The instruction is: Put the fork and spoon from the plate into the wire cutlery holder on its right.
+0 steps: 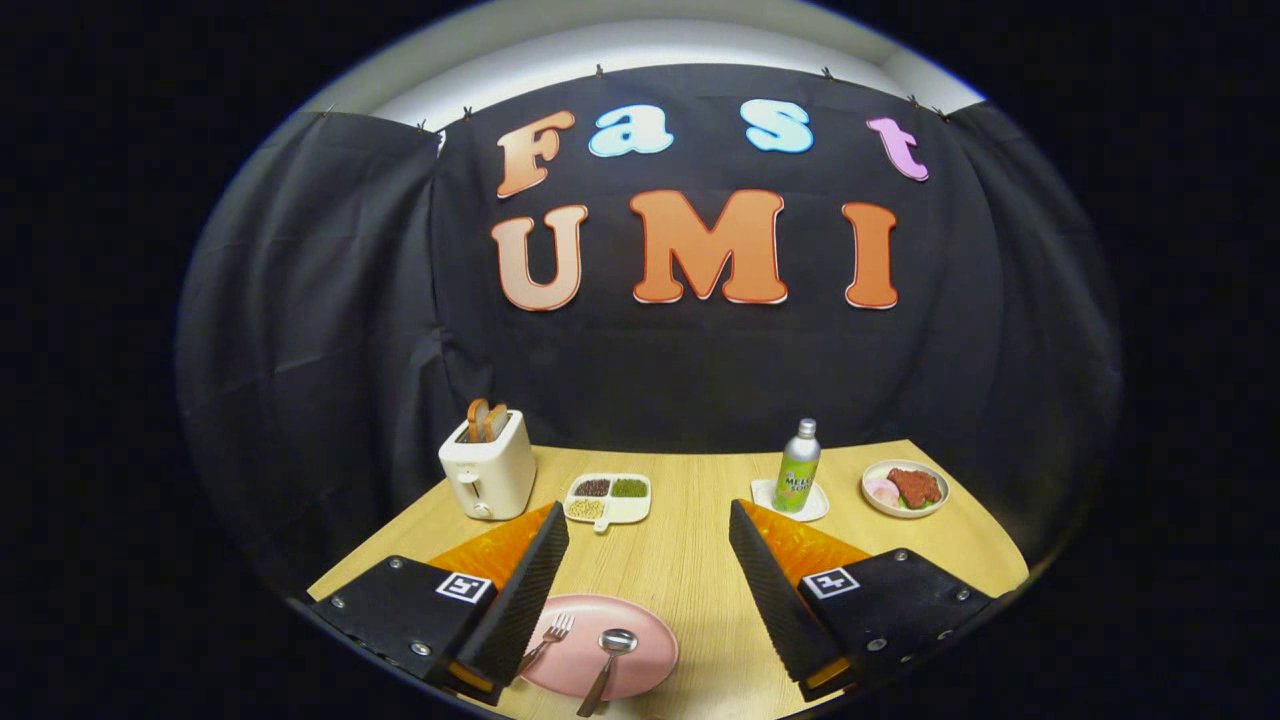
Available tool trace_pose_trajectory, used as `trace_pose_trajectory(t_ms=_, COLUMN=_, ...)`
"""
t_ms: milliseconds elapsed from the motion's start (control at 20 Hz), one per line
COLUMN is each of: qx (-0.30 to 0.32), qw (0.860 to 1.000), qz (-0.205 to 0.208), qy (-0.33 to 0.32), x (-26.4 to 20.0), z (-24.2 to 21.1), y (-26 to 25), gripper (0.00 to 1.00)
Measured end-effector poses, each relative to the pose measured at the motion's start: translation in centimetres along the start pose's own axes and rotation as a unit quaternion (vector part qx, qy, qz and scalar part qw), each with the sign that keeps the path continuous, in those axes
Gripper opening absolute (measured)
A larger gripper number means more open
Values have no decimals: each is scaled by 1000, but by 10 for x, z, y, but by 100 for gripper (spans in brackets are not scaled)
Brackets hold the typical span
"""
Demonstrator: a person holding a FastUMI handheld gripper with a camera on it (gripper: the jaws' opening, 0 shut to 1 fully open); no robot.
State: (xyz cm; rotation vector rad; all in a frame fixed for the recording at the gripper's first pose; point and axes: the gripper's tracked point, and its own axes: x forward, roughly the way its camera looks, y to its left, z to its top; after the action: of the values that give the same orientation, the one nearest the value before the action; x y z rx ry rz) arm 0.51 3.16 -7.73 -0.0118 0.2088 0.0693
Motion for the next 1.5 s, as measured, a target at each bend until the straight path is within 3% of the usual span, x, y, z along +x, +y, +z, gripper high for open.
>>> trace_pose_trajectory(t_ms=350, qx=-14, qw=993, qz=12, qy=120, x=14, z=-88, y=14, gripper=97)
trace_pose_trajectory(t_ms=700, qx=-15, qw=964, qz=20, qy=263, x=11, z=-178, y=25, gripper=96)
trace_pose_trajectory(t_ms=1200, qx=-44, qw=929, qz=23, qy=366, x=13, z=-238, y=42, gripper=69)
trace_pose_trajectory(t_ms=1500, qx=-35, qw=904, qz=0, qy=427, x=6, z=-265, y=44, gripper=37)
